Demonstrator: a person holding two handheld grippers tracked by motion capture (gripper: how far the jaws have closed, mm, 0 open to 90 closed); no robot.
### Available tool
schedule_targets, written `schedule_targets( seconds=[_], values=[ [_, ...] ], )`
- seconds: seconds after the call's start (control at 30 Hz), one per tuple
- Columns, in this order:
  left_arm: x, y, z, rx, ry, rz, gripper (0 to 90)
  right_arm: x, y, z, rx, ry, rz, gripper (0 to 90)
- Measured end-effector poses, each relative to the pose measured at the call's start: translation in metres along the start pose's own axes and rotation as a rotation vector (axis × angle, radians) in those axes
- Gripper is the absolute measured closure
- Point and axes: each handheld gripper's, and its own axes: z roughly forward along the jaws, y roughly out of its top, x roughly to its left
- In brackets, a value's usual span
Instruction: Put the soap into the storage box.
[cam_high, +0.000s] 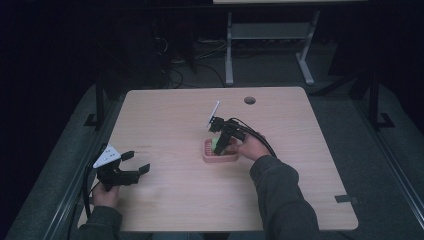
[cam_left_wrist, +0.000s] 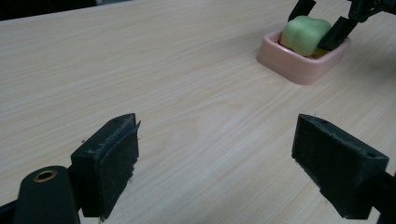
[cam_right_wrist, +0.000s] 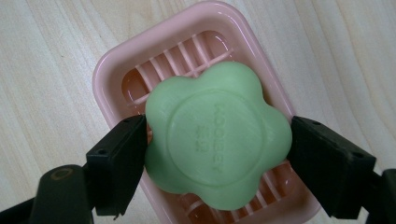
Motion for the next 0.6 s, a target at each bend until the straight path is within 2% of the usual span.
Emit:
schedule_targets(
  seconds=[0.6],
  values=[
    [-0.0006,-0.0002,-0.001,0.001,0.001,0.004,14.4,-0.0007,-0.0044,-0.0033,0.009,-0.006,0.01,19.0]
  ],
)
